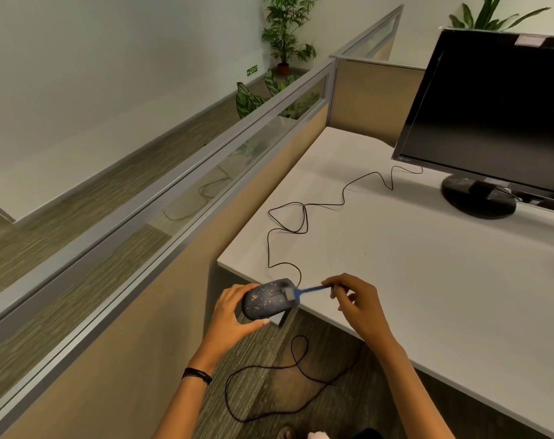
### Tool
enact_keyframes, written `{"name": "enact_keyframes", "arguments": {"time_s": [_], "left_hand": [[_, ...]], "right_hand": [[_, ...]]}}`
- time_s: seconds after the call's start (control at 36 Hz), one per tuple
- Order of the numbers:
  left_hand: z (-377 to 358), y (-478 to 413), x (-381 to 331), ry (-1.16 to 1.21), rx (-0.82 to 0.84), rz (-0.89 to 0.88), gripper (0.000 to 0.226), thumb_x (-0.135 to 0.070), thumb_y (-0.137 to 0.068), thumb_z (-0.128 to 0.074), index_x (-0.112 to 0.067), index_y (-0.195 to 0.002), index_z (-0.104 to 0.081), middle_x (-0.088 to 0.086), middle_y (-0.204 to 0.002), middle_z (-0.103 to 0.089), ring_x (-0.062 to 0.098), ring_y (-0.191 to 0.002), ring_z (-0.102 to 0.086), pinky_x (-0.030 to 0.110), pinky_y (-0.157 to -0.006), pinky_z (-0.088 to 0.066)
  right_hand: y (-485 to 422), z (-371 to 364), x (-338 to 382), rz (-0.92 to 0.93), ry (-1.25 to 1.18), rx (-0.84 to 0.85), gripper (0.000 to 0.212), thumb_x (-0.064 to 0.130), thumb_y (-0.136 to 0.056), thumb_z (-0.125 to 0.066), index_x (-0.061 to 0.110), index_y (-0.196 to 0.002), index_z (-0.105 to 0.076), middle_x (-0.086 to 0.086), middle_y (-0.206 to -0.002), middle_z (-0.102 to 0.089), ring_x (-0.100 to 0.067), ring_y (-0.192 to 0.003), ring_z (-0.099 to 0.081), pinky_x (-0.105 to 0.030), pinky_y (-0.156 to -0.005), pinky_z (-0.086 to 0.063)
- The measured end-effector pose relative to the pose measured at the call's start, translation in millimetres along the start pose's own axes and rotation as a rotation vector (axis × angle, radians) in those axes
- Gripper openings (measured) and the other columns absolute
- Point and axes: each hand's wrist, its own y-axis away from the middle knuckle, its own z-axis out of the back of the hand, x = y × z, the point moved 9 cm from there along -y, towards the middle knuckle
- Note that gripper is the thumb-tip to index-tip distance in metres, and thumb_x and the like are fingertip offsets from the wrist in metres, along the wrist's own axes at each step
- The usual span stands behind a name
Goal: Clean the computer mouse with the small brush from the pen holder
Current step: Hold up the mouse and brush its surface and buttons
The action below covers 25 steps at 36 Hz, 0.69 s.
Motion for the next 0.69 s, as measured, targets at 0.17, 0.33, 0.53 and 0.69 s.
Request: {"name": "enact_keyframes", "arguments": {"time_s": [0.17,0.33,0.53,0.69], "left_hand": [[-1,0,0,-0.001,-0.003,0.000,0.067,-0.037,-0.065,-0.082,-0.026,-0.123,-0.051,-0.005,-0.117,-0.051,0.006,-0.114,-0.041,0.030,-0.101,-0.036],[-3,0,0,0.001,-0.004,0.001,0.066,-0.037,-0.065,-0.082,-0.026,-0.123,-0.051,-0.003,-0.118,-0.051,0.007,-0.115,-0.042,0.031,-0.102,-0.036],[-3,-2,0,-0.007,-0.017,0.000,0.066,-0.038,-0.065,-0.082,-0.026,-0.122,-0.051,-0.004,-0.118,-0.051,0.007,-0.114,-0.042,0.029,-0.100,-0.035],[-1,-3,0,-0.004,-0.029,-0.008,0.066,-0.040,-0.064,-0.082,-0.028,-0.122,-0.051,-0.006,-0.117,-0.051,0.004,-0.113,-0.042,0.028,-0.099,-0.036]], "right_hand": [[1,-3,-4,-0.023,0.027,0.054,0.031,0.004,-0.089,-0.049,0.031,-0.085,-0.064,0.018,-0.078,-0.064,-0.006,-0.073,-0.059,-0.026,-0.061,-0.052],[1,2,0,0.003,0.028,0.011,0.031,0.008,-0.090,-0.050,0.036,-0.091,-0.062,0.022,-0.085,-0.063,-0.004,-0.078,-0.060,-0.018,-0.061,-0.052],[0,-2,2,0.012,0.043,0.047,0.037,0.006,-0.089,-0.050,0.041,-0.085,-0.061,0.023,-0.079,-0.062,-0.004,-0.075,-0.059,-0.020,-0.060,-0.051],[-1,-5,6,0.022,0.065,0.075,0.034,0.008,-0.090,-0.050,0.040,-0.087,-0.061,0.023,-0.078,-0.061,-0.003,-0.074,-0.058,-0.019,-0.061,-0.050]]}}
